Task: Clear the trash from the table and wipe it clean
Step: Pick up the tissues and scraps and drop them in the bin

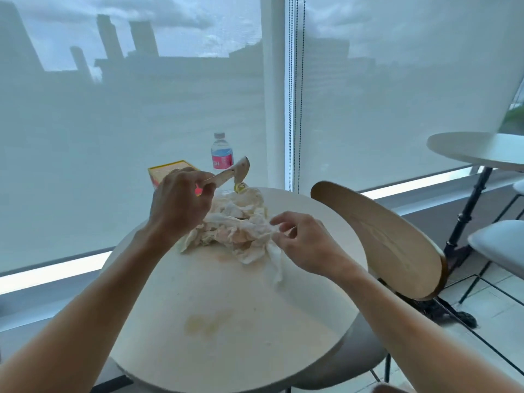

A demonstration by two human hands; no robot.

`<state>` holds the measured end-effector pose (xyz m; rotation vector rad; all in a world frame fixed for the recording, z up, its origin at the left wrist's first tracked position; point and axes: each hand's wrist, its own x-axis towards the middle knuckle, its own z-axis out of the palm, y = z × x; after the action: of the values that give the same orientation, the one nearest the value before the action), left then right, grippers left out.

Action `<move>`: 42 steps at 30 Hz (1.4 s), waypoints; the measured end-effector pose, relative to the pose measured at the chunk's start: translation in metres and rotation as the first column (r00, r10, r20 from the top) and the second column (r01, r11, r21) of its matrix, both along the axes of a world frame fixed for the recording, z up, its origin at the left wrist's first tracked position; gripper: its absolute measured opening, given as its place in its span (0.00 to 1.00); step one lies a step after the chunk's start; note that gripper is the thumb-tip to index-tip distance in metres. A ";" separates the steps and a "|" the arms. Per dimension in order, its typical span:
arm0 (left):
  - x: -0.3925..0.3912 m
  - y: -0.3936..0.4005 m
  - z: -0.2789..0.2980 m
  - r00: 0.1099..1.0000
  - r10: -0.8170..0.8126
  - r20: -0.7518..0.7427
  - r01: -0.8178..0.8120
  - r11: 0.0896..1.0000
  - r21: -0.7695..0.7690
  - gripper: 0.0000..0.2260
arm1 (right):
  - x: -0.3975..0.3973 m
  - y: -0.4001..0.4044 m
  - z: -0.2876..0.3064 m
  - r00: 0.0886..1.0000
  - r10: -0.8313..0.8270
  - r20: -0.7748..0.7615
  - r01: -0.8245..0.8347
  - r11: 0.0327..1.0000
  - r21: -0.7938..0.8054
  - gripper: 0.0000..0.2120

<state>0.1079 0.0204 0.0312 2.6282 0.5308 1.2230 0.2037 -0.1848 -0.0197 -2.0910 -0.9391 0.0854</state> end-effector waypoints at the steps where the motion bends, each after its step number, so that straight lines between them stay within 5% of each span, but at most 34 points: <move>1: -0.006 0.000 0.001 1.000 -0.007 0.016 0.007 1.000 -0.028 0.07 | 0.001 0.009 0.001 0.999 -0.005 0.033 0.006 0.999 -0.032 0.16; 6: -0.031 -0.002 -0.009 0.997 -0.042 0.060 0.048 0.995 -0.087 0.05 | 0.009 0.051 -0.003 0.986 0.017 0.165 0.029 0.960 -0.277 0.25; 9: -0.043 -0.004 -0.023 0.997 -0.036 0.073 0.043 0.995 -0.088 0.04 | 0.013 0.063 -0.006 0.976 0.034 0.216 0.042 0.941 -0.337 0.19; 15: -0.058 -0.008 -0.041 0.998 -0.013 0.063 0.021 0.992 -0.128 0.05 | 0.016 0.058 0.010 0.982 -0.090 0.165 0.088 0.996 0.021 0.09; 23: -0.064 -0.039 -0.048 0.996 -0.011 0.092 0.027 0.984 -0.179 0.04 | 0.005 0.008 0.048 0.988 -0.127 0.084 0.086 0.921 0.379 0.09; 42: -0.048 -0.206 -0.063 0.957 -0.259 0.131 0.288 0.894 -0.343 0.09 | -0.014 -0.208 -0.034 0.975 -0.104 -0.197 0.167 0.926 0.338 0.09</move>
<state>0.0596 -0.1852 -0.0323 2.2415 0.3175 1.0277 0.1894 -0.3925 -0.0533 -1.7754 -0.6461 0.0259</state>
